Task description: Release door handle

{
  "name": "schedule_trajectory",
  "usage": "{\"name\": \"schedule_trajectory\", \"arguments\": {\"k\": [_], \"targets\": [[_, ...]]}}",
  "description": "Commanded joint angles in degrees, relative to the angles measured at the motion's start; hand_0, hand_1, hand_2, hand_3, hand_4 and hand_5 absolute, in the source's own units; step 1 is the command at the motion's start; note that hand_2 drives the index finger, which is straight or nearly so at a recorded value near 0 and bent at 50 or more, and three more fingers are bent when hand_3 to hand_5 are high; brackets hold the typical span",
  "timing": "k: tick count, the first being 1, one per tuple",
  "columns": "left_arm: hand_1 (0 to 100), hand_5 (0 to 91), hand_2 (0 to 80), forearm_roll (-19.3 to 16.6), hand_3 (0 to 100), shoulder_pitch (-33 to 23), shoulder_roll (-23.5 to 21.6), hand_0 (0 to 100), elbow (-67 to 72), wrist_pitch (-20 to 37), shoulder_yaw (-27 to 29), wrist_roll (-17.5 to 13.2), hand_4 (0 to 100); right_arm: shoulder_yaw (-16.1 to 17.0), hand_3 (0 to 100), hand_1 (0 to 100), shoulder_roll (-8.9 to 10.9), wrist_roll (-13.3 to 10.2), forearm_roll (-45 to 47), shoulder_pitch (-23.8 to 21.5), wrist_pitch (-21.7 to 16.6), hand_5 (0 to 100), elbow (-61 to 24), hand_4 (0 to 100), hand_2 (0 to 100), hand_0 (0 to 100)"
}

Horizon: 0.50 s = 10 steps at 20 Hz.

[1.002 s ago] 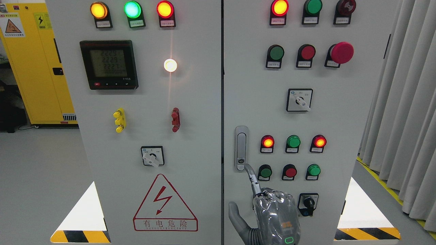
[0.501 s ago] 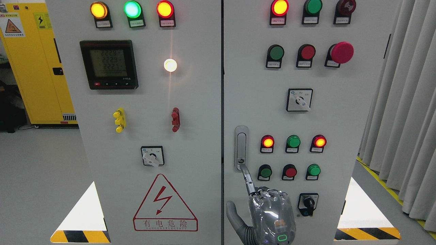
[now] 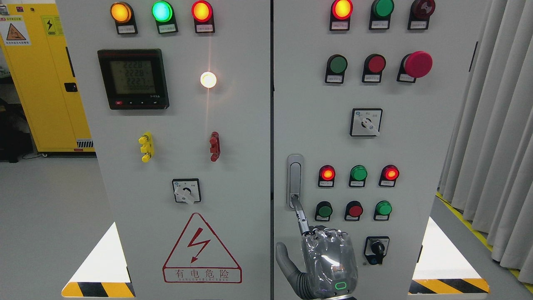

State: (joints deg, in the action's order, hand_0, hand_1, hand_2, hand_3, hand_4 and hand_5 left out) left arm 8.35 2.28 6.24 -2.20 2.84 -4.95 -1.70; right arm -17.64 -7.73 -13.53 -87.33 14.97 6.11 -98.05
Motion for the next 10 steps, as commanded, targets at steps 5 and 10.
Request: {"name": "schedule_trajectory", "arguments": {"k": [5, 10], "targets": [[56, 0.0, 0.0, 0.0, 0, 0.0, 0.0, 12, 0.0, 0.06, -0.06, 0.03, 0, 0.06, 100, 36, 0.0, 0.08, -0.03, 1.64, 0.65, 100, 2.78, 100, 2, 54], [56, 0.0, 0.0, 0.0, 0, 0.0, 0.0, 12, 0.0, 0.06, 0.02, 0.03, 0, 0.42, 100, 36, 0.0, 0.17, -0.03, 1.64, 0.92, 100, 2.96, 100, 2, 54]]}}
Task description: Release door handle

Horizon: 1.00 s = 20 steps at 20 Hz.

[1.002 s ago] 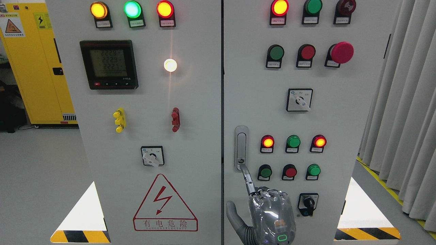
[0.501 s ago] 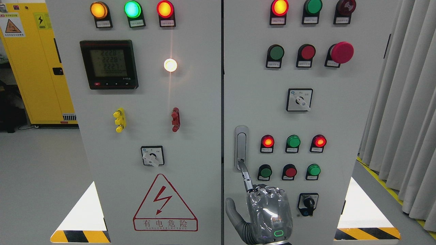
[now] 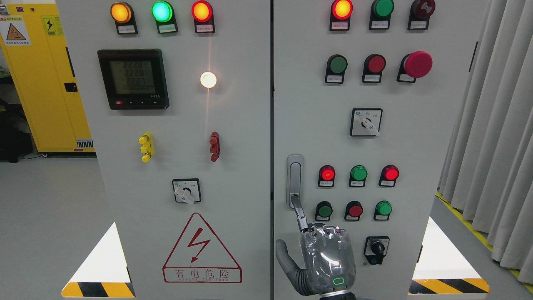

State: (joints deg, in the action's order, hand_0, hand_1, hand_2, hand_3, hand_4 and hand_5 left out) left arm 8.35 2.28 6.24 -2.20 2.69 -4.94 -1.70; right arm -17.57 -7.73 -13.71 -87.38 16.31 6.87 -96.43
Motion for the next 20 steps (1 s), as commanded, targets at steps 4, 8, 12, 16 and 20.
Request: {"name": "schedule_trajectory", "arguments": {"k": [4, 8, 12, 16, 20], "targets": [[56, 0.0, 0.0, 0.0, 0, 0.0, 0.0, 12, 0.0, 0.21, 0.02, 0.03, 0, 0.35, 100, 36, 0.0, 0.44, 0.02, 0.47, 0.25, 100, 1.51, 100, 2, 54], [56, 0.0, 0.0, 0.0, 0, 0.0, 0.0, 12, 0.0, 0.21, -0.07, 0.03, 0, 0.43, 100, 36, 0.0, 0.53, 0.02, 0.56, 0.6, 100, 1.59, 100, 2, 54], [56, 0.0, 0.0, 0.0, 0, 0.0, 0.0, 12, 0.0, 0.21, 0.01, 0.03, 0, 0.52, 100, 36, 0.0, 0.53, 0.1, 0.56, 0.6, 100, 1.6, 100, 2, 54], [56, 0.0, 0.0, 0.0, 0, 0.0, 0.0, 12, 0.0, 0.3, -0.07, 0.03, 0, 0.52, 100, 36, 0.0, 0.62, 0.1, 1.09, 0.6, 100, 1.77, 100, 2, 54], [56, 0.0, 0.0, 0.0, 0, 0.0, 0.0, 12, 0.0, 0.3, 0.02, 0.03, 0, 0.52, 100, 36, 0.0, 0.7, 0.19, 1.44, 0.6, 100, 1.95, 100, 2, 55]]}}
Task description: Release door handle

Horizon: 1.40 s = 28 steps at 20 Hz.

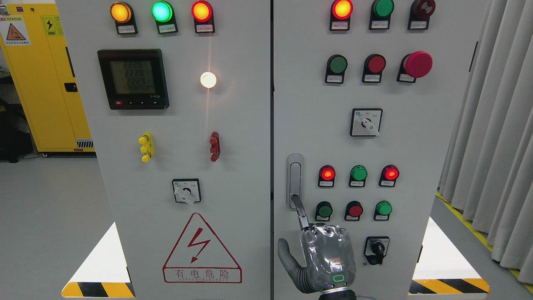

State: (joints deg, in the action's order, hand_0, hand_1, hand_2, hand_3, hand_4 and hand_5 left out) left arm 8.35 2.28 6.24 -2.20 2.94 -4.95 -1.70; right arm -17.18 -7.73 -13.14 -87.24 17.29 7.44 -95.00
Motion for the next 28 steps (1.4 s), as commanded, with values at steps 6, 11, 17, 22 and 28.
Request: {"name": "schedule_trajectory", "arguments": {"k": [6, 11, 17, 22, 28], "targets": [[56, 0.0, 0.0, 0.0, 0, 0.0, 0.0, 12, 0.0, -0.04, 0.03, 0.03, 0, 0.04, 100, 36, 0.0, 0.13, 0.14, 0.29, 0.03, 100, 0.52, 100, 3, 55], [56, 0.0, 0.0, 0.0, 0, 0.0, 0.0, 12, 0.0, -0.04, 0.03, 0.03, 0, 0.04, 100, 36, 0.0, 0.21, 0.14, 0.11, 0.03, 100, 0.43, 100, 3, 55], [56, 0.0, 0.0, 0.0, 0, 0.0, 0.0, 12, 0.0, -0.04, 0.03, 0.03, 0, -0.05, 100, 37, 0.0, 0.22, 0.23, -0.24, 0.03, 100, 0.43, 100, 4, 55], [56, 0.0, 0.0, 0.0, 0, 0.0, 0.0, 12, 0.0, -0.04, 0.03, 0.03, 0, -0.05, 100, 37, -0.09, 0.39, 0.32, -0.24, 0.03, 100, 0.43, 100, 5, 56], [56, 0.0, 0.0, 0.0, 0, 0.0, 0.0, 12, 0.0, 0.05, 0.03, 0.03, 0, -0.14, 100, 37, -0.09, 0.39, 0.32, -0.77, 0.03, 100, 0.43, 100, 6, 56]]}}
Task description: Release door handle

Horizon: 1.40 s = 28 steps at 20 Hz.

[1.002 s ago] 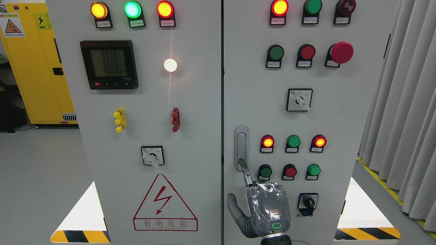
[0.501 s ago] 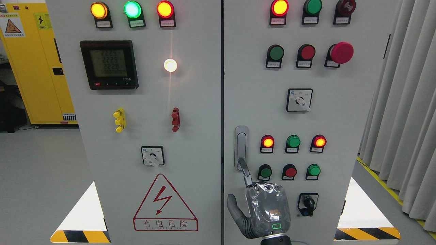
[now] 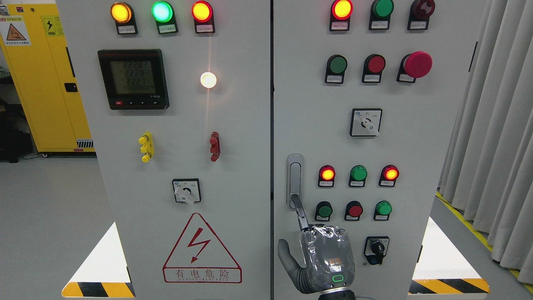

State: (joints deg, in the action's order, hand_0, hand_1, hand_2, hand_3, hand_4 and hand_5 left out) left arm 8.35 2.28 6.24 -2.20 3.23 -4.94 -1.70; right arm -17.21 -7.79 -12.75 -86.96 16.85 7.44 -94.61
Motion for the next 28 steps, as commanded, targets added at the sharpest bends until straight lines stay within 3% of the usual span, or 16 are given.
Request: {"name": "schedule_trajectory", "arguments": {"k": [1, 28], "targets": [[56, 0.0, 0.0, 0.0, 0, 0.0, 0.0, 12, 0.0, -0.33, -0.07, 0.03, 0, -0.1, 100, 37, -0.04, 0.0, 0.03, -0.32, 0.03, 100, 0.04, 100, 6, 56], [56, 0.0, 0.0, 0.0, 0, 0.0, 0.0, 12, 0.0, -0.24, -0.07, 0.03, 0, -0.1, 100, 37, -0.04, 1.5, 0.47, -1.03, 0.38, 100, 0.04, 100, 8, 58]]}}
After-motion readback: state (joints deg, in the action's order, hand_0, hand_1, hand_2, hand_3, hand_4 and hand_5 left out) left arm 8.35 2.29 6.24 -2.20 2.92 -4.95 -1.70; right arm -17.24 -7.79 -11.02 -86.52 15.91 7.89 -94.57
